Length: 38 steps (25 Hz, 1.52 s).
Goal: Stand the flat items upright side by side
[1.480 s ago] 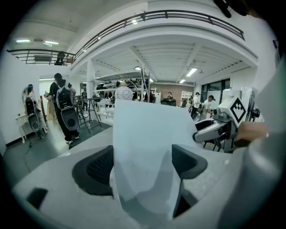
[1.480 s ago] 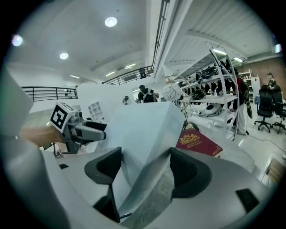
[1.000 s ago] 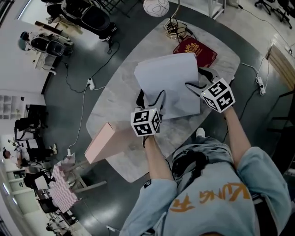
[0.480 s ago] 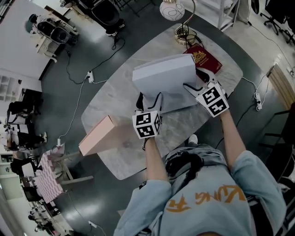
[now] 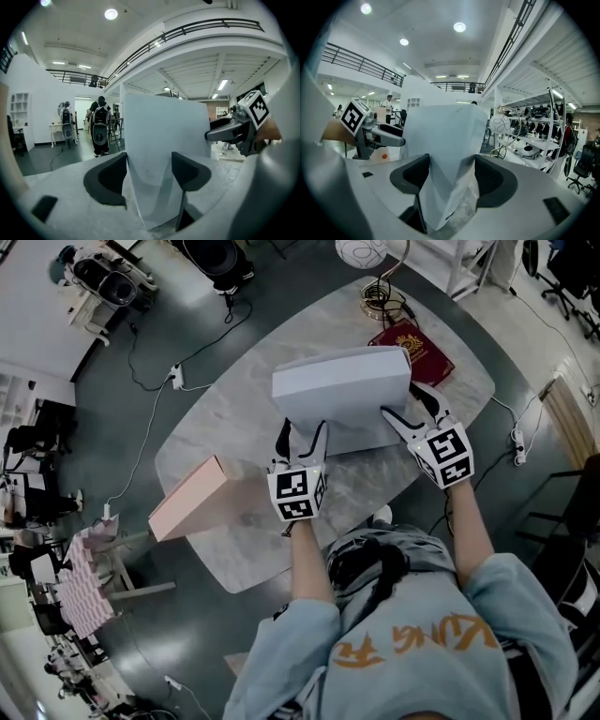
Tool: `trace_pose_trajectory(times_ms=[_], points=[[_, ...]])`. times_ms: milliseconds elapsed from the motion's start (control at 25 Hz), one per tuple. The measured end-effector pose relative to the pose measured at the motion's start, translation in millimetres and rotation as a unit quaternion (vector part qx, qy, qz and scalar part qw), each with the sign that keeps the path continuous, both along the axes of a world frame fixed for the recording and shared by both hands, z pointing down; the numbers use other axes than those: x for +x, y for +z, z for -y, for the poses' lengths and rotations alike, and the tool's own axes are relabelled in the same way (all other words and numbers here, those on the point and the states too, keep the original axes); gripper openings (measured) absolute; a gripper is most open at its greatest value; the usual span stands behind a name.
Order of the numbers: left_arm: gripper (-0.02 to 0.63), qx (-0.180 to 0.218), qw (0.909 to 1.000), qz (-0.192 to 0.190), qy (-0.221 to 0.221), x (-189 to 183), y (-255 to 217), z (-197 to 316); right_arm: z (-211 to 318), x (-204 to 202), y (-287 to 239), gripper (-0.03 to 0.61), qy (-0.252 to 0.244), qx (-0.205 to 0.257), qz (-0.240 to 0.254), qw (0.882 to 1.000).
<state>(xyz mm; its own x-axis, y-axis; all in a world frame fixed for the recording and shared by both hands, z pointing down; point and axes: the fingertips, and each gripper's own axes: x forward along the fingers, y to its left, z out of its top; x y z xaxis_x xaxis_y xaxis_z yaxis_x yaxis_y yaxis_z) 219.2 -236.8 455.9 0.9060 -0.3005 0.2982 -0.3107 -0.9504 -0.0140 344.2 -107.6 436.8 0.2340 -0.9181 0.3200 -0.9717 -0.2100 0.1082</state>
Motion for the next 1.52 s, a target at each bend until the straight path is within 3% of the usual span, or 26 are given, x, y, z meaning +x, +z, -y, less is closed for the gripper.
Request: trace_pose_trajectory(times_ms=[200,680,1040,1240,1400,1520], points=[[0.301,0.014,0.9997,0.019,0.008,-7.0,9.5,-6.5,-7.2,-5.1,0.1,0.295,-0.001,0.005,0.006,1.0],[0.295,0.002,0.9997,0.022,0.011,-31.8,12.8,-21.7,-25.9,-31.4,-2.2,0.284,0.016,0.007,0.008,1.0],[0.304,-0.051,0.9984,0.022,0.004,-48.7,24.3,-37.0,-35.9,-44.0,6.0,0.287,0.039,-0.015,0.01,0.999],[0.302,-0.084,0.9964,0.002,-0.012,-63.4,16.1,-58.1,-49.7,-50.7,5.6,0.325,0.048,-0.037,0.015,0.998],[0.29,-0.084,0.9961,-0.018,-0.019,-80.4,8.1,-70.7,-63.3,-55.3,-0.4,0.325,0.063,-0.023,0.025,0.997],[0.24,-0.085,0.9951,-0.038,-0.034,-100.2,1.1,-79.0,-77.9,-67.1,-6.7,0.306,0.069,-0.004,0.038,0.997]])
